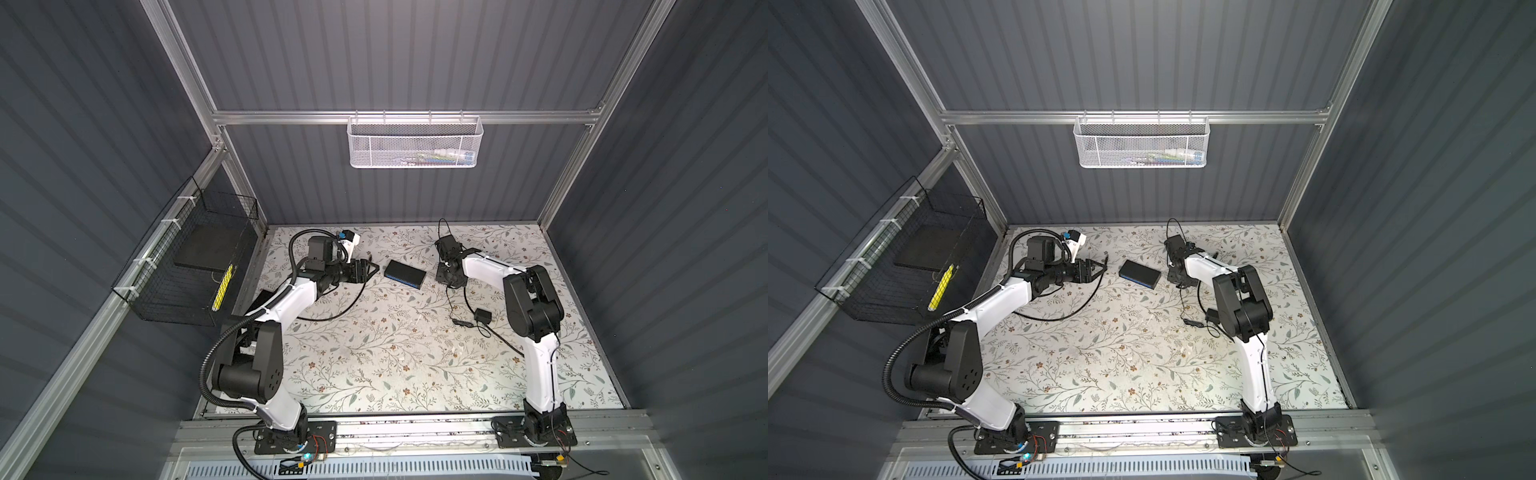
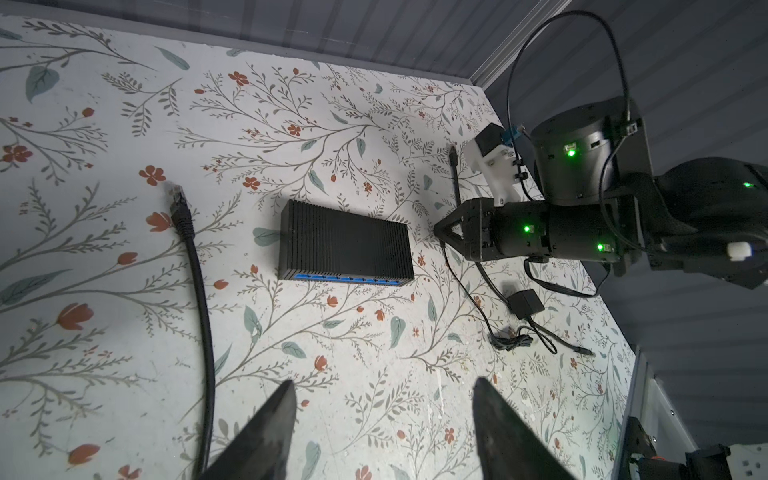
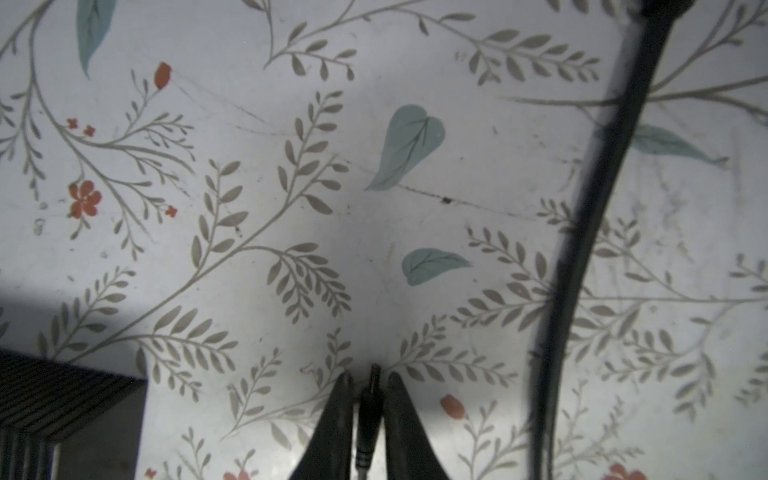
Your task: Insert the plug into the switch port
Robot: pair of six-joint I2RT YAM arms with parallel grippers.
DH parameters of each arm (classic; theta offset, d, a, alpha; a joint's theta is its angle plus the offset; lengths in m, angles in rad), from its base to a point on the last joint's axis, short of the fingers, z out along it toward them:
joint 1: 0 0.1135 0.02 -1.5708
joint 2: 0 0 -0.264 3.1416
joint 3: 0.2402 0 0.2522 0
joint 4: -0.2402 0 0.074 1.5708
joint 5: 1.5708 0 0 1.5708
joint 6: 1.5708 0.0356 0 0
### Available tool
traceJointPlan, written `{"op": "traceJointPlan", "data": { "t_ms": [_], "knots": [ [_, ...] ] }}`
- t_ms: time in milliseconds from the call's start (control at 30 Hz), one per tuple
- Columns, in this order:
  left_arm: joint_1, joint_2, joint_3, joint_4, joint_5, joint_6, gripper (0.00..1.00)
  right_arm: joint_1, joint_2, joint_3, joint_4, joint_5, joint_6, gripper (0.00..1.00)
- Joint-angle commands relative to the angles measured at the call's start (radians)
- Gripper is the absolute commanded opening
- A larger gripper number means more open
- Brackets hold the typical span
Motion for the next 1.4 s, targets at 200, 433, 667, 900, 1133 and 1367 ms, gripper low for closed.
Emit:
{"op": "traceJointPlan", "data": {
  "t_ms": [200, 433, 667, 900, 1133, 1367],
  "knots": [
    [-0.002, -0.067, -0.020, -0.053, -0.013, 0.027, 0.67, 0.016, 0.011, -0.077, -0.019, -0.013, 0.025, 0.16],
    [-0.008, -0.081, -0.024, -0.057, -0.012, 0.023, 0.67, 0.020, -0.029, -0.121, 0.004, -0.014, 0.024, 0.07],
    [-0.028, -0.101, -0.032, -0.072, -0.017, 0.024, 0.67, 0.009, -0.156, -0.149, 0.031, -0.068, -0.016, 0.06],
    [-0.100, -0.070, -0.054, 0.003, 0.031, -0.022, 0.68, -0.001, -0.265, -0.190, 0.069, -0.117, -0.019, 0.06],
    [-0.228, 0.004, -0.095, 0.188, 0.068, -0.096, 0.74, -0.001, -0.326, -0.244, 0.090, -0.131, 0.012, 0.06],
    [-0.364, 0.179, -0.156, 0.552, 0.098, -0.250, 0.77, 0.001, -0.368, -0.268, 0.129, -0.152, 0.035, 0.06]
  ]
}}
